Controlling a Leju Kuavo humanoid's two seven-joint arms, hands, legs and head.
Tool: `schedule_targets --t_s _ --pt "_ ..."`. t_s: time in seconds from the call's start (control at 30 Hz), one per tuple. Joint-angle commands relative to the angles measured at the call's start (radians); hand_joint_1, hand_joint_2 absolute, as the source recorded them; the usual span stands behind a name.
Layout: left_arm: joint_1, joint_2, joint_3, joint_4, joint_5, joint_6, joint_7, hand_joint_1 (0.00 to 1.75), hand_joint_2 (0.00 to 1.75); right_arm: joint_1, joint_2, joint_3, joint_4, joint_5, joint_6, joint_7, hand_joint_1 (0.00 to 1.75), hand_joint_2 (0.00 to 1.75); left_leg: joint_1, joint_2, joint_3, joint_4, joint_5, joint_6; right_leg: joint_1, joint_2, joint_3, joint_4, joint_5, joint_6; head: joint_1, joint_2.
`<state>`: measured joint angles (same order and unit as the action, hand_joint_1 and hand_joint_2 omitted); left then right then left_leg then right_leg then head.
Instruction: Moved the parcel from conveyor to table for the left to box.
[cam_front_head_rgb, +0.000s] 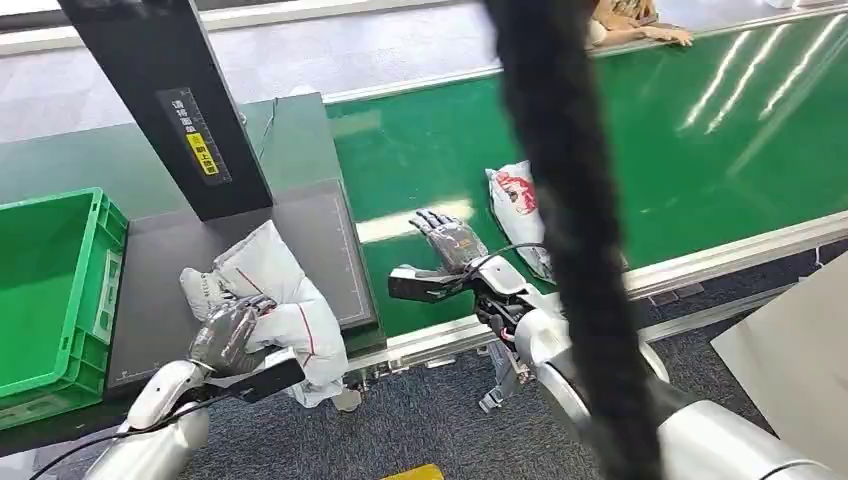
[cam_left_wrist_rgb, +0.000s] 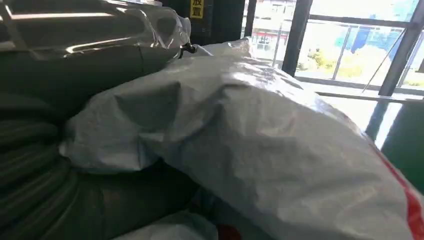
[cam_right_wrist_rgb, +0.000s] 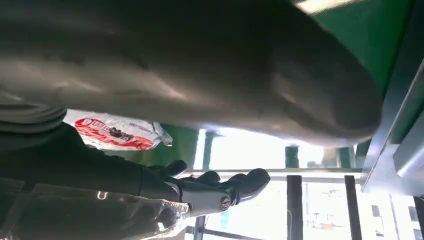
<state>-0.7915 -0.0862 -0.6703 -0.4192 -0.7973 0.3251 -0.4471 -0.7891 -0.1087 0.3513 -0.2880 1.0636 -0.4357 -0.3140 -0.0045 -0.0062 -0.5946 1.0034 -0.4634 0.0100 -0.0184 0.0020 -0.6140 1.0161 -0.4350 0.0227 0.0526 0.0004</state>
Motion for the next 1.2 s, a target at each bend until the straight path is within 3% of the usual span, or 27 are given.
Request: schedule_targets --t_s 0.03,0.27,0.8,1.07,1.2 --pt "-0.001 0.008 -0.046 0.07 -0.01 0.032 -0.007 1.75 1.75 0.002 0.008 -0.018 0.027 0.001 -0.01 -0.004 0.0 0.0 0.001 0.003 0.002 -0.003 0.001 -0.003 0.001 0.001 0.002 -0.004 0.002 -0.003 0.0 0.0" --pt "-0.055 0.04 -0.031 0.054 -0.014 0.095 0.019 1.75 1.75 0.016 0.011 -0.026 0.029 -0.002 -0.012 -0.008 0.0 0.0 0.001 0.002 0.0 -0.001 0.0 -0.002 0.001 0.001 0.0 -0.001 0.001 -0.002 0.0 0.0" --pt "-0.057 0.044 -0.022 0.046 -0.012 0.125 0.032 1.75 1.75 0.017 0.011 -0.029 0.029 -0.004 -0.009 -0.01 0.0 0.0 0.0 0.001 -0.001 0.0 0.0 -0.001 0.001 0.001 -0.001 0.0 0.0 -0.001 0.0 0.0" --pt "-0.245 0.23 0.015 0.007 -0.076 0.188 0.128 1.75 1.75 0.042 0.013 -0.056 0.027 -0.019 -0.023 -0.019 0.0 0.0 0.002 0.003 -0.004 0.002 0.0 -0.002 0.003 0.003 -0.005 0.002 0.001 -0.002 0.0 0.0" --pt "-0.317 0.282 0.029 0.047 -0.097 0.163 0.157 1.75 1.75 0.065 0.007 -0.071 0.022 -0.027 -0.041 -0.028 0.0 0.0 0.004 0.003 -0.004 0.002 0.0 -0.003 0.004 0.002 -0.006 0.002 0.001 -0.003 0.0 0.0"
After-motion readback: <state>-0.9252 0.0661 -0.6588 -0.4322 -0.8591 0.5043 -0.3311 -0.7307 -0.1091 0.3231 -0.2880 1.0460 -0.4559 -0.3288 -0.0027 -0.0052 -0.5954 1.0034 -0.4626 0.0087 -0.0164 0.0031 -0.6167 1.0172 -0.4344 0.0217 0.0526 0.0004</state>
